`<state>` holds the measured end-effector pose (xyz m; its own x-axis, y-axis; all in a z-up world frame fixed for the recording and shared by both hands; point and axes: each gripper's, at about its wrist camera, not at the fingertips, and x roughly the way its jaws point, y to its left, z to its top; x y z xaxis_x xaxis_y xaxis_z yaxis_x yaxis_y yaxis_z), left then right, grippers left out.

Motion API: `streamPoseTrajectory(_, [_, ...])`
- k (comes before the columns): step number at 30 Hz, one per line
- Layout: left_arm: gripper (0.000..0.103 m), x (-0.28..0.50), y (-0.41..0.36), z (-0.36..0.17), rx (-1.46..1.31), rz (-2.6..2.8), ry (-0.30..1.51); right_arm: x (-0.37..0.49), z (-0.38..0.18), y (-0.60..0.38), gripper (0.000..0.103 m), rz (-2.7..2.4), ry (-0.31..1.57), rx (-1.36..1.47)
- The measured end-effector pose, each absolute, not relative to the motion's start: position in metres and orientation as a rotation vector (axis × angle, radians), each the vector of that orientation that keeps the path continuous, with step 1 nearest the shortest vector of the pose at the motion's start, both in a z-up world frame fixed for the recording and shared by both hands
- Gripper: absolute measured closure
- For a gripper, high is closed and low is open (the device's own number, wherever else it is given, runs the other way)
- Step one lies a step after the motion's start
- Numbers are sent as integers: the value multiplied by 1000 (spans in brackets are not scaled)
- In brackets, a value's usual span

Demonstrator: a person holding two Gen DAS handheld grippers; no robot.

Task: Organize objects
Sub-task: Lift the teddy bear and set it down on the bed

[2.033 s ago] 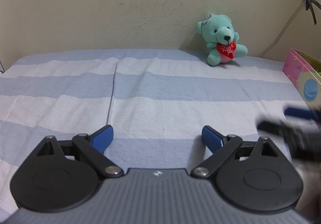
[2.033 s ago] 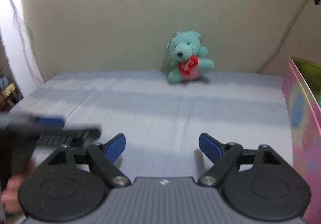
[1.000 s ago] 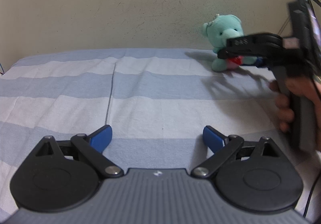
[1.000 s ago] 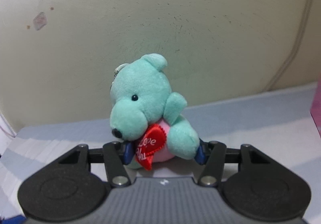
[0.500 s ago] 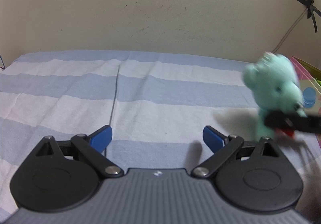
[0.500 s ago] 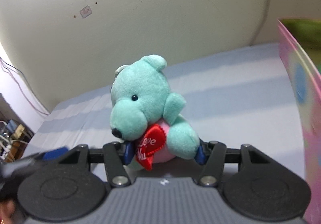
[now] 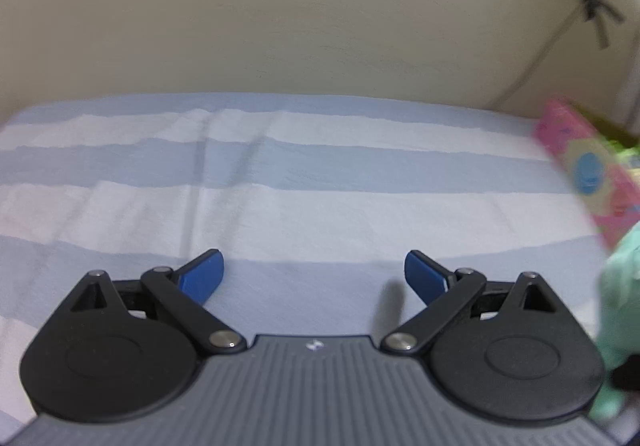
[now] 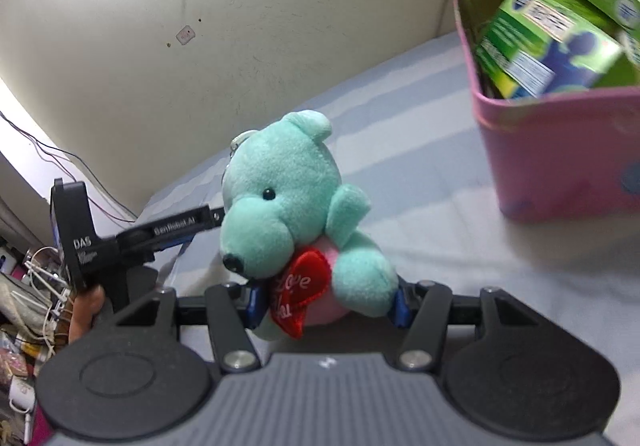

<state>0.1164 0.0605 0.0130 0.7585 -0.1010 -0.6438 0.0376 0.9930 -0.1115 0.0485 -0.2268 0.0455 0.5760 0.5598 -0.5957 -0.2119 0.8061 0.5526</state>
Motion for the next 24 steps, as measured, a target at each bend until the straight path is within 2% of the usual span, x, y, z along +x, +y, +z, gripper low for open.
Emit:
streamPoseTrajectory(4, [5,100,42,17,-39,-166,659,34,49,-234,48,477,847,465])
streamPoseTrajectory(9, [4,108,24,0,86,-161,678,27,45,-245,42,462,823,492])
streamPoseTrajectory(12, [4,112,33,-1,59,-147,683,22,49,-246,33,438,791,455])
streamPoseTrajectory(13, [3,113,29,-1,57,-140,684,20,51,-246,22,430,773,439])
streamPoseTrajectory(24, [3,111,29,0,46,-111,683,-12,41,-288,24,409,686,407])
